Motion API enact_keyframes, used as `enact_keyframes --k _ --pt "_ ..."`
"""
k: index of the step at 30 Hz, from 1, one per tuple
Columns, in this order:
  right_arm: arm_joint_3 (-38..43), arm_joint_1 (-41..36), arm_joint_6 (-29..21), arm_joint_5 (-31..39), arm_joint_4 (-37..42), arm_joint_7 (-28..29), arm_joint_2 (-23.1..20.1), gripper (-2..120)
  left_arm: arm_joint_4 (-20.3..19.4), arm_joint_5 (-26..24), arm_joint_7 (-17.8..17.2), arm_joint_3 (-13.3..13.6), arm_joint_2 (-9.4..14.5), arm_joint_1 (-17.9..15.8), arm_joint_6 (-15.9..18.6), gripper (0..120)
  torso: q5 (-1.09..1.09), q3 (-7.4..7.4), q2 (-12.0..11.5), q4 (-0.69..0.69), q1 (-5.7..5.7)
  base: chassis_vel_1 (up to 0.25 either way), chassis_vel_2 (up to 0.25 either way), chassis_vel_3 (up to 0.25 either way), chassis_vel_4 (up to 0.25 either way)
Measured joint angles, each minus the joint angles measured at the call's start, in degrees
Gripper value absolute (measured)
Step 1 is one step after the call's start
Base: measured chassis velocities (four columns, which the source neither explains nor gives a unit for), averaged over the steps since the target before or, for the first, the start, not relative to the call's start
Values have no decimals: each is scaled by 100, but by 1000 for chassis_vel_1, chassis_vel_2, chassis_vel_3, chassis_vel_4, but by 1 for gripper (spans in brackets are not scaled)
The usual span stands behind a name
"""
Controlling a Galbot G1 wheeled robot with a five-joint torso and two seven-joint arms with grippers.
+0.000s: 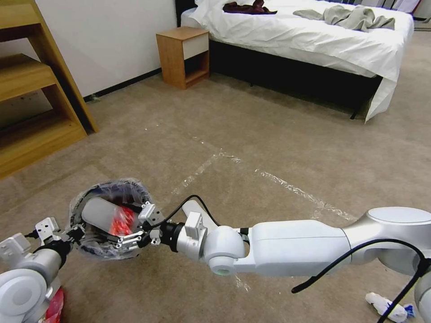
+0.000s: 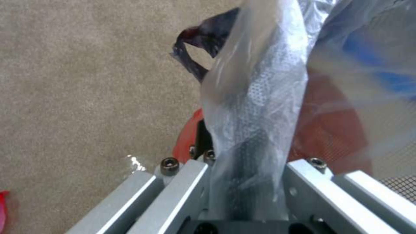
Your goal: Pick up the trash bin and place the garbage on the floor into it.
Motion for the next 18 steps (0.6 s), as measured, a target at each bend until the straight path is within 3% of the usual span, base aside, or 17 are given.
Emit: enact_keyframes --k 18 --pt "160 -125 28 -31 25 -16 -49 98 160 73 17 30 -13 -41 -35 0 0 0 0 0 0 0 0 0 0"
